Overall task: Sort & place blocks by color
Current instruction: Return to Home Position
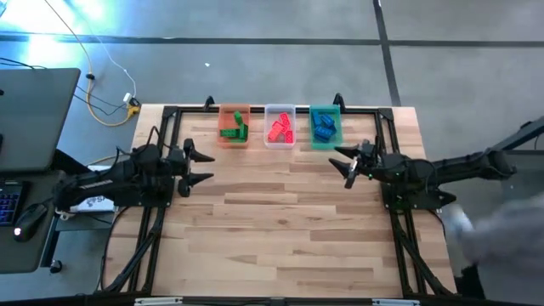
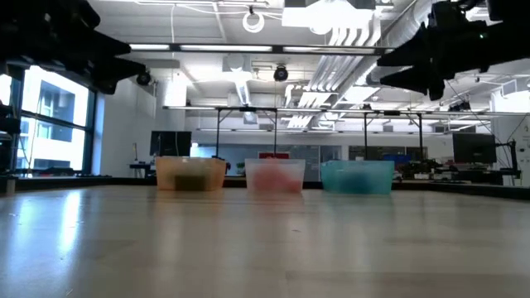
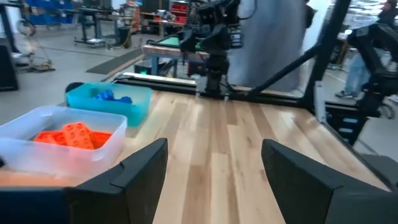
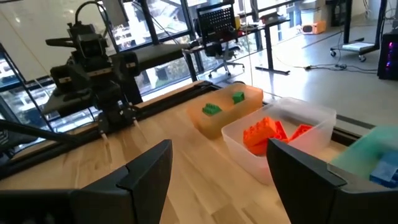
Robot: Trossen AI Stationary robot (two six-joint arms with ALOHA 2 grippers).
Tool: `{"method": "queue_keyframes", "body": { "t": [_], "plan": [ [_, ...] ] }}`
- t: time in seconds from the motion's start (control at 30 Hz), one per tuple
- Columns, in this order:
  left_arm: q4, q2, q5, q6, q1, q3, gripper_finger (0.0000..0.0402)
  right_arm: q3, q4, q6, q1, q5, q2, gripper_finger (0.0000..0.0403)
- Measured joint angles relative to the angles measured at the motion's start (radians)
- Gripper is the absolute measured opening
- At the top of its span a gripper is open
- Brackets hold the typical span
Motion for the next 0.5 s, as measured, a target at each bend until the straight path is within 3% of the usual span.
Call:
{"method": "queue_keyframes", "body": {
  "t": [0.23, 0.5],
  "plan": [
    [0.045, -0.055, -0.042, -0.002, 0.0, -0.08, 0.025, -0.103, 0.016, 0.005, 0.0, 0.0, -0.099, 0.025],
    [0.056, -0.107, -0.165, -0.014, 0.0, -0.128, 0.025, -0.204, 0.077, -0.018, 0.0, -0.027, -0.196, 0.025]
  ]
}}
